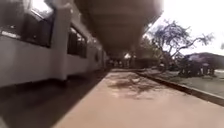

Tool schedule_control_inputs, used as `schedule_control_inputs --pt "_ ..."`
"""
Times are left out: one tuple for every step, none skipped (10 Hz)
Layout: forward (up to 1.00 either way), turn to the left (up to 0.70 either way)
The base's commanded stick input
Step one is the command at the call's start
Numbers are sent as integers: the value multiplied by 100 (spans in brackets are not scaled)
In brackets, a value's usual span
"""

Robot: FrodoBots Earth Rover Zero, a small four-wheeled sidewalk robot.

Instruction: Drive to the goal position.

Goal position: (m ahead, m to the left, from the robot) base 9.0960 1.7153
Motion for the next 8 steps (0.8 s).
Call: schedule_control_inputs --pt "100 0" --pt "100 0" --pt "100 0" --pt "100 0" --pt "100 -5" --pt "100 -20" --pt "100 -35" --pt "100 0"
